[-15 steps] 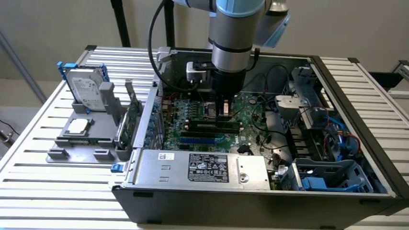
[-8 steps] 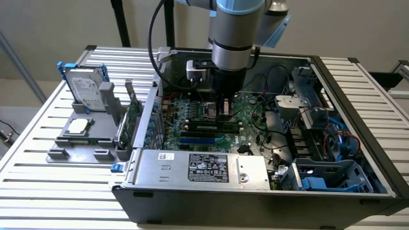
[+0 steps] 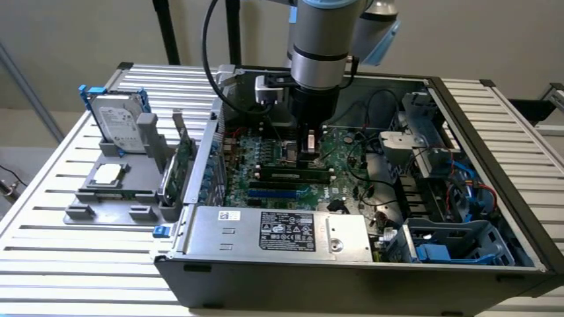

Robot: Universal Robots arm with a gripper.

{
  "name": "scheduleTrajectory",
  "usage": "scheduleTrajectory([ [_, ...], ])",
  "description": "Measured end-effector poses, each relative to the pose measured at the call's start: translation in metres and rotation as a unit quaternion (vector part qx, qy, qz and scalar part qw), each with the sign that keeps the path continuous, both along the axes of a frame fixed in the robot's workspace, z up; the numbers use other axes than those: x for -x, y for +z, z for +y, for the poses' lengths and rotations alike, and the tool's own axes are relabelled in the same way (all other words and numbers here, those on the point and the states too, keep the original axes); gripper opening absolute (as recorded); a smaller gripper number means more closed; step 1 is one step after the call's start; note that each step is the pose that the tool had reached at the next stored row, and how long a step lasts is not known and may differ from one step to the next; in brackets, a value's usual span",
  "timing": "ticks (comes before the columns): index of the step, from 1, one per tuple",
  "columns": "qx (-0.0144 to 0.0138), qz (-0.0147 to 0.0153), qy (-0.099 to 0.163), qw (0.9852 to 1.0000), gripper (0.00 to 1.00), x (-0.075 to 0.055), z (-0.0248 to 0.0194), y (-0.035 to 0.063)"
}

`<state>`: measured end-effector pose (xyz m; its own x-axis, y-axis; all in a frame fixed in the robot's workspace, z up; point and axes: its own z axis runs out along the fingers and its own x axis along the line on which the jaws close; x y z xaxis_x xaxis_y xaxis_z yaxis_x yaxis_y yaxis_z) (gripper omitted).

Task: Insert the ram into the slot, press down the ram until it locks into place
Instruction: 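Insert the ram into the slot, then press down the ram until it locks into place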

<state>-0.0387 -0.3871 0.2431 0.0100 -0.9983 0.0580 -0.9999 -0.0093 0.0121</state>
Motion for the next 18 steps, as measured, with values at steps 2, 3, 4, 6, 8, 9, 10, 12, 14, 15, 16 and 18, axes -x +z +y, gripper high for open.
scheduleTrajectory([
  [2,0.0001,0.0000,0.000,1.0000,0.11,0.0000,-0.0001,0.0001],
  [3,0.0001,0.0000,0.000,1.0000,0.11,0.0001,-0.0001,0.0001],
  [4,0.0001,0.0001,0.000,1.0000,0.11,0.0001,-0.0001,0.0001],
  [6,0.0001,0.0000,0.000,1.0000,0.11,0.0001,0.0000,0.0001],
  [8,0.0001,0.0000,0.000,1.0000,0.11,0.0001,-0.0001,0.0001],
  [9,0.0001,0.0001,0.000,1.0000,0.11,0.0001,-0.0001,0.0001],
  [10,0.0002,0.0001,0.000,1.0000,0.11,0.0001,-0.0001,0.0001],
  [12,0.0001,0.0001,0.000,1.0000,0.11,0.0001,-0.0001,-0.0005],
  [14,0.0001,0.0000,0.000,1.0000,0.11,0.0001,0.0000,-0.0017],
  [15,0.0001,0.0000,0.000,1.0000,0.11,0.0002,0.0000,-0.0024],
  [16,0.0001,0.0001,0.000,1.0000,0.11,0.0003,0.0001,-0.0031],
  [18,0.0001,0.0001,0.000,1.0000,0.11,0.0003,0.0002,-0.0043],
])
